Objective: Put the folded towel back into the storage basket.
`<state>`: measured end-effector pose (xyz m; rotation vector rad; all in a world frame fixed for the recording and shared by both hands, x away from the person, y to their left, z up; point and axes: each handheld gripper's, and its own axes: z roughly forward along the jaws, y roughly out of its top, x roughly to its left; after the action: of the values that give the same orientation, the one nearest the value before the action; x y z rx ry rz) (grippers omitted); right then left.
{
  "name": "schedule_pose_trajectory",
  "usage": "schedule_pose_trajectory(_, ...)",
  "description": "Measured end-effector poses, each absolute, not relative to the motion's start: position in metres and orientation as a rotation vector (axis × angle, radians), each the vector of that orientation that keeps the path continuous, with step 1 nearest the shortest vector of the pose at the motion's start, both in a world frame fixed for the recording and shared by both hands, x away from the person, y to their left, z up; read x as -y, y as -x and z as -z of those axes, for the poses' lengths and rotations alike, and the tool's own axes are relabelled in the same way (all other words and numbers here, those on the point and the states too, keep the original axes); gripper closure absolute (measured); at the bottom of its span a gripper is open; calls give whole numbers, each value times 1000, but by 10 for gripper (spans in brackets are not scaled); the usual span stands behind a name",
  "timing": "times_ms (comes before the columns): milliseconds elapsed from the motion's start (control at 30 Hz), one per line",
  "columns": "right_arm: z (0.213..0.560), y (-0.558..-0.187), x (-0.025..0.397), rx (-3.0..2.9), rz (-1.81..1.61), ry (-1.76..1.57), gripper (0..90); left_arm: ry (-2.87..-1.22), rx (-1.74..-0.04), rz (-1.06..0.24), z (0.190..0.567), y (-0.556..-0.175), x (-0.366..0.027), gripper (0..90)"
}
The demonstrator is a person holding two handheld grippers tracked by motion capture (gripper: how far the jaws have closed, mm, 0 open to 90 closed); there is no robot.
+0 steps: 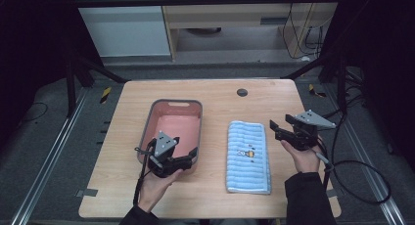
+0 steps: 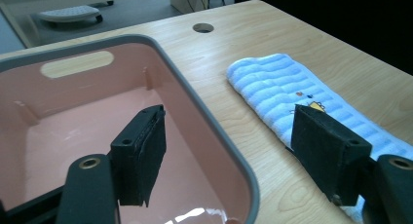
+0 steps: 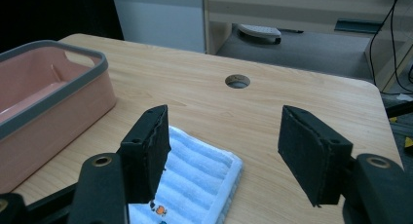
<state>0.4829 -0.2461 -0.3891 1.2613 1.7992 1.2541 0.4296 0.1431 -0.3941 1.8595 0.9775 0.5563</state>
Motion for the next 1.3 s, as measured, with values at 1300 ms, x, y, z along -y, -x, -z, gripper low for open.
schedule_pose_trajectory(1300,414,-528,234,-1890,-1191,-1301,385,-1995,-883,-435,435,-420,-67,313)
